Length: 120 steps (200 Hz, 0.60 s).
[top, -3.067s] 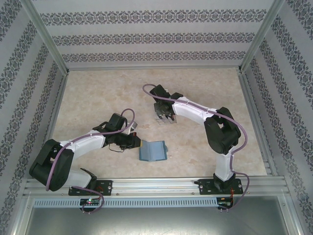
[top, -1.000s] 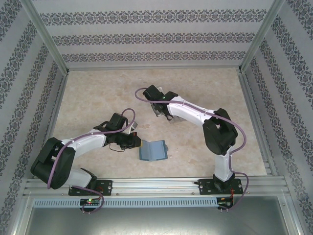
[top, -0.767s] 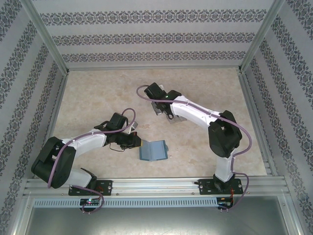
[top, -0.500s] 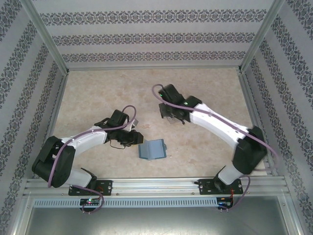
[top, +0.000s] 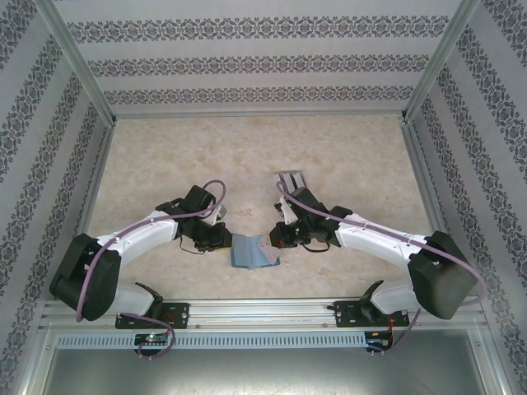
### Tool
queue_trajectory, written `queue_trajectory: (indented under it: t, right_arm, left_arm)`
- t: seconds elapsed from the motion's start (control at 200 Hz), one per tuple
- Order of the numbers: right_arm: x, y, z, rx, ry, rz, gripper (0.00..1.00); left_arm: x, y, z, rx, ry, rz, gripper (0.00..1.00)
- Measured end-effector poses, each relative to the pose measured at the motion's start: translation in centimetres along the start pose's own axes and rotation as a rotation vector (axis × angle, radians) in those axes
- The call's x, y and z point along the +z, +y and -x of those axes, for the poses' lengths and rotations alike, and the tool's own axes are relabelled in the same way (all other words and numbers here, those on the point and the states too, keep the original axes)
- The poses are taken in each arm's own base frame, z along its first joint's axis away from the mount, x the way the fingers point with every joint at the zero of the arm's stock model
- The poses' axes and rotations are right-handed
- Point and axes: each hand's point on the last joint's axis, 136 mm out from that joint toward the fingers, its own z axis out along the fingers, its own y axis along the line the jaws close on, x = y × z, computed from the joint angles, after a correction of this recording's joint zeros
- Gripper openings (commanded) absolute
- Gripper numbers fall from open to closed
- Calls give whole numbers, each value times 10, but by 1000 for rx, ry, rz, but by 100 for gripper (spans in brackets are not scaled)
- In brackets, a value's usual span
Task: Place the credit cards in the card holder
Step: Insert the credit card into the card slot.
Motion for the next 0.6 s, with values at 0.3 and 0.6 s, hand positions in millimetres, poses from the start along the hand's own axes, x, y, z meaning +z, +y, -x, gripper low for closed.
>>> queue_trajectory:
  t: [0.3,0.6]
  right_arm:
    - [33,-8,-4,71,69,81,0]
    - [45,-16,-2,141,45,137,5]
  left_arm:
    - [13,16,-1,-39,29,56,0]
    - [26,33,-9,-69,65,84,0]
